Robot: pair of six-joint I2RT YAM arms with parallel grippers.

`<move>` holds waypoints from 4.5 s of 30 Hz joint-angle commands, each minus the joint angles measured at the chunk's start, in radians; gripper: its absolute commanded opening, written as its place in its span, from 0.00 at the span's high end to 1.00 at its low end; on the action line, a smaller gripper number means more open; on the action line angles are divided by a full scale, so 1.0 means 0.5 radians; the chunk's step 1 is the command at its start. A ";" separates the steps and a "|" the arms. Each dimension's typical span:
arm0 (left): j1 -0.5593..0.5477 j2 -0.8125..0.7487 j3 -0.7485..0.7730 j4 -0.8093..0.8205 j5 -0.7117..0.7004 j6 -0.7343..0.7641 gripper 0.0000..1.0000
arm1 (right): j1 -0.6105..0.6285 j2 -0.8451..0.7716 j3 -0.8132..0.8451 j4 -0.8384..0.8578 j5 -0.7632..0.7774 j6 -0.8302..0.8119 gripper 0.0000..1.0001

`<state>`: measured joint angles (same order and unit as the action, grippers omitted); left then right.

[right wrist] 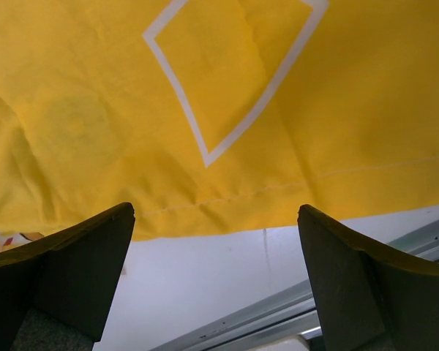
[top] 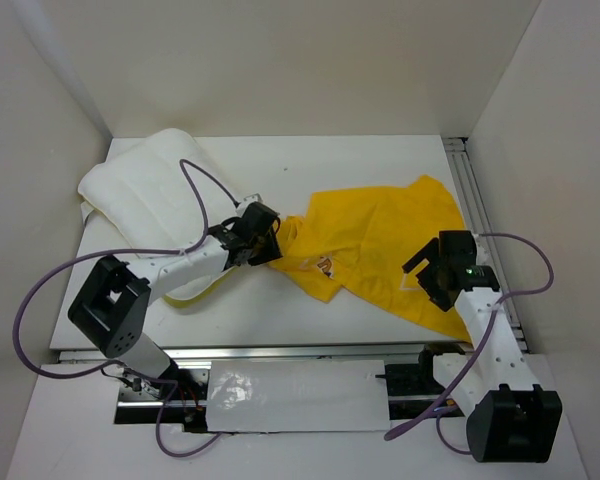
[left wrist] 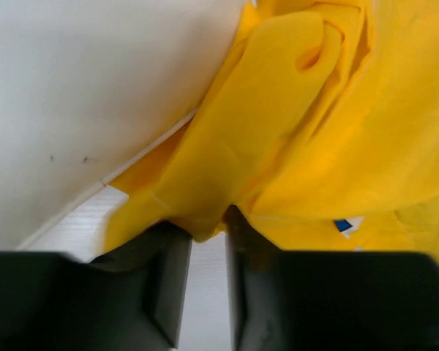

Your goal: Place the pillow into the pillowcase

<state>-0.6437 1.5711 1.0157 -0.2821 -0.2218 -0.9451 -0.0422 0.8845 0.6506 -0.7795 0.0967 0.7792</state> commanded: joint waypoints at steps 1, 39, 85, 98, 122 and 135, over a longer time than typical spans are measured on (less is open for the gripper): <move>0.005 0.009 0.101 0.024 -0.093 -0.040 0.68 | -0.008 -0.048 -0.092 -0.098 -0.119 0.116 0.00; -0.151 -0.669 0.499 -0.108 -0.323 0.466 1.00 | 0.250 0.315 0.624 0.670 0.769 0.010 1.00; 0.615 0.641 2.837 0.100 0.747 0.798 1.00 | 0.247 1.716 3.638 1.120 0.929 -1.589 1.00; 0.674 0.183 1.346 0.638 1.098 0.835 1.00 | 0.229 0.518 1.467 1.295 0.388 -1.487 0.93; 0.518 0.322 0.757 0.015 0.576 0.767 0.00 | 0.486 0.470 0.524 0.071 0.331 -0.601 0.04; 0.361 0.447 1.092 -0.049 0.533 0.912 0.00 | 0.262 0.762 0.684 0.427 0.301 -0.610 0.00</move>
<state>-0.4480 1.7824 1.5356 -0.3073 0.0456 -0.5293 0.1158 1.2579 0.9264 -0.6704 0.2539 0.4786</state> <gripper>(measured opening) 0.997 0.999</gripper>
